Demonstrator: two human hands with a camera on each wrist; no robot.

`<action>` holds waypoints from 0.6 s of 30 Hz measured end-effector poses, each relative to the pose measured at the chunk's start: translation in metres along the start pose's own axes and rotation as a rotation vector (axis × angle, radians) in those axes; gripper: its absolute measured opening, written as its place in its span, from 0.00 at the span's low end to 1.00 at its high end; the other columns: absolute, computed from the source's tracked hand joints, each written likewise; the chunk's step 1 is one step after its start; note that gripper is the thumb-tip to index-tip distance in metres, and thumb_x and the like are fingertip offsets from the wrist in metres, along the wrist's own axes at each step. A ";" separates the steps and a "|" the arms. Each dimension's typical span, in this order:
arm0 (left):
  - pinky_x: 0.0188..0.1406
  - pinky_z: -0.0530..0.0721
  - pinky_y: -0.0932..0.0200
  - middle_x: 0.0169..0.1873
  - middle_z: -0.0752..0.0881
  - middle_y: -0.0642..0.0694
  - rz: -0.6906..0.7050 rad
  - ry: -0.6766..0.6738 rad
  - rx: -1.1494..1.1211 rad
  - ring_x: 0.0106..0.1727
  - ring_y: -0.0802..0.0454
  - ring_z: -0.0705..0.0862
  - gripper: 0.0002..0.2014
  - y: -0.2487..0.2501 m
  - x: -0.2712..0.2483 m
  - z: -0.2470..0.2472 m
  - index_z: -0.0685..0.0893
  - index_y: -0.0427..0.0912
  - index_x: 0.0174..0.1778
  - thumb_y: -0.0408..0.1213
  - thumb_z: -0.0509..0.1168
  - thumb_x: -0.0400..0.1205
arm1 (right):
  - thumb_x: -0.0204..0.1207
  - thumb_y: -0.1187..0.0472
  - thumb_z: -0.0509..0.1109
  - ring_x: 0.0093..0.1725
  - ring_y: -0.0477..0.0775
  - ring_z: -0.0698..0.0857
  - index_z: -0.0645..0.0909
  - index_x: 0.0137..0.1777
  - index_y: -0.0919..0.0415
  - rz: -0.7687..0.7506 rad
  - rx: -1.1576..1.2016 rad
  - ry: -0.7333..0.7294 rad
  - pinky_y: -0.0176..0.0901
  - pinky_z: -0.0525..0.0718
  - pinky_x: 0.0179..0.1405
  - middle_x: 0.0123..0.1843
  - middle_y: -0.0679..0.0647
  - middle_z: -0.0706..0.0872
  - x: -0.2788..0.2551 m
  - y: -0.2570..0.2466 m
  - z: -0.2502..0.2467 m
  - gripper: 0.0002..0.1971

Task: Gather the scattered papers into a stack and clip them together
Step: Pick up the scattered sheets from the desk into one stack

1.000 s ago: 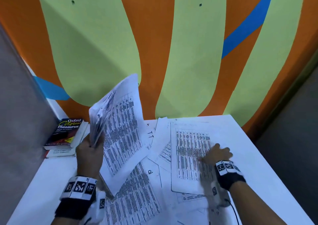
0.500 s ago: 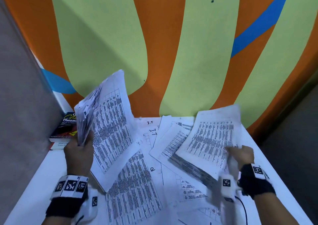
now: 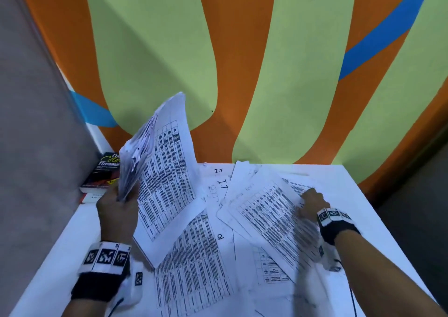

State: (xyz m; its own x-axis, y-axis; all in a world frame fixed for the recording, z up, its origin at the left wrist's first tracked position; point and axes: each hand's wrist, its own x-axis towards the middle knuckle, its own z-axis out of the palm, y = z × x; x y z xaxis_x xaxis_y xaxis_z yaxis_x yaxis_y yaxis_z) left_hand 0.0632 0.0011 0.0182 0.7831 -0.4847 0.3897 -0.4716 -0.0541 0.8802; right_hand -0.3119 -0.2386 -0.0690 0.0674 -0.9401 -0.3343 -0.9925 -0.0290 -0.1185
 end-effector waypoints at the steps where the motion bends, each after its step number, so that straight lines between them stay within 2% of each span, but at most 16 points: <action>1: 0.33 0.73 0.69 0.37 0.83 0.40 0.003 0.016 0.007 0.33 0.70 0.79 0.13 -0.001 0.001 -0.004 0.85 0.26 0.50 0.35 0.68 0.79 | 0.63 0.47 0.76 0.65 0.64 0.77 0.72 0.64 0.61 0.007 -0.017 -0.002 0.59 0.80 0.61 0.65 0.59 0.73 0.003 0.002 0.001 0.32; 3: 0.36 0.73 0.67 0.39 0.85 0.37 -0.028 0.058 0.007 0.38 0.62 0.83 0.13 -0.005 0.004 -0.011 0.85 0.26 0.52 0.35 0.68 0.80 | 0.66 0.49 0.75 0.61 0.62 0.81 0.78 0.56 0.56 -0.035 -0.020 -0.014 0.55 0.82 0.58 0.60 0.58 0.79 0.004 0.001 0.000 0.20; 4: 0.40 0.74 0.63 0.41 0.86 0.34 -0.044 0.076 -0.006 0.42 0.53 0.86 0.13 -0.007 0.005 -0.013 0.85 0.27 0.52 0.36 0.68 0.80 | 0.67 0.52 0.75 0.57 0.62 0.83 0.79 0.50 0.55 -0.061 0.010 -0.019 0.51 0.83 0.53 0.56 0.58 0.83 0.004 0.002 -0.002 0.15; 5: 0.44 0.73 0.58 0.43 0.87 0.31 -0.054 0.092 -0.015 0.46 0.46 0.86 0.13 -0.010 0.007 -0.016 0.84 0.28 0.51 0.36 0.68 0.80 | 0.67 0.56 0.75 0.55 0.62 0.85 0.78 0.48 0.56 -0.093 0.049 -0.017 0.48 0.82 0.49 0.53 0.59 0.85 0.005 0.002 -0.003 0.12; 6: 0.46 0.73 0.56 0.44 0.87 0.29 -0.070 0.100 -0.019 0.48 0.41 0.86 0.12 -0.013 0.008 -0.018 0.84 0.28 0.51 0.36 0.68 0.80 | 0.67 0.60 0.76 0.54 0.63 0.86 0.78 0.49 0.58 -0.119 0.105 -0.012 0.47 0.82 0.47 0.52 0.60 0.86 0.006 0.004 -0.003 0.13; 9: 0.47 0.73 0.54 0.44 0.87 0.28 -0.069 0.119 0.015 0.48 0.36 0.86 0.11 -0.024 0.012 -0.024 0.85 0.30 0.49 0.37 0.68 0.80 | 0.68 0.66 0.78 0.57 0.65 0.84 0.73 0.67 0.64 -0.177 0.319 0.064 0.51 0.80 0.54 0.59 0.66 0.84 0.000 0.009 -0.019 0.28; 10: 0.48 0.74 0.54 0.44 0.87 0.28 -0.077 0.126 0.020 0.48 0.38 0.86 0.11 -0.026 0.012 -0.027 0.85 0.30 0.49 0.37 0.68 0.80 | 0.69 0.68 0.77 0.57 0.64 0.84 0.74 0.68 0.67 -0.206 0.393 0.098 0.52 0.79 0.55 0.59 0.68 0.84 -0.007 0.010 -0.031 0.27; 12: 0.48 0.74 0.55 0.45 0.87 0.27 -0.091 0.139 0.023 0.48 0.41 0.85 0.12 -0.028 0.013 -0.030 0.85 0.30 0.50 0.37 0.68 0.80 | 0.69 0.70 0.77 0.55 0.63 0.86 0.83 0.57 0.67 -0.245 0.629 0.100 0.54 0.82 0.56 0.54 0.67 0.88 -0.022 0.017 -0.057 0.16; 14: 0.48 0.74 0.55 0.46 0.88 0.27 -0.094 0.153 0.025 0.51 0.35 0.86 0.13 -0.030 0.014 -0.031 0.85 0.29 0.51 0.37 0.68 0.80 | 0.66 0.63 0.81 0.49 0.56 0.89 0.86 0.45 0.61 -0.297 0.815 0.041 0.45 0.85 0.48 0.42 0.56 0.92 -0.042 0.019 -0.082 0.09; 16: 0.48 0.75 0.53 0.47 0.88 0.27 -0.109 0.164 0.028 0.53 0.34 0.86 0.14 -0.030 0.014 -0.031 0.85 0.28 0.53 0.38 0.68 0.80 | 0.67 0.54 0.80 0.40 0.51 0.88 0.86 0.41 0.58 -0.295 0.828 -0.008 0.42 0.82 0.39 0.35 0.46 0.92 -0.057 0.009 -0.096 0.09; 18: 0.48 0.77 0.52 0.48 0.88 0.28 -0.110 0.177 0.021 0.53 0.35 0.86 0.14 -0.029 0.013 -0.030 0.84 0.29 0.54 0.37 0.68 0.80 | 0.68 0.48 0.79 0.35 0.51 0.86 0.86 0.38 0.59 -0.272 0.796 -0.032 0.43 0.78 0.36 0.35 0.47 0.90 -0.067 -0.011 -0.095 0.14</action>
State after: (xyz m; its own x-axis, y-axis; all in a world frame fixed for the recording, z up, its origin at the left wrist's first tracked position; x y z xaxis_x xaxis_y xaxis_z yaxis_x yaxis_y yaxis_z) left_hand 0.0996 0.0223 0.0059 0.8884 -0.3136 0.3352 -0.3865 -0.1172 0.9148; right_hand -0.3156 -0.2076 0.0434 0.3083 -0.9246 -0.2237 -0.5739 0.0068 -0.8189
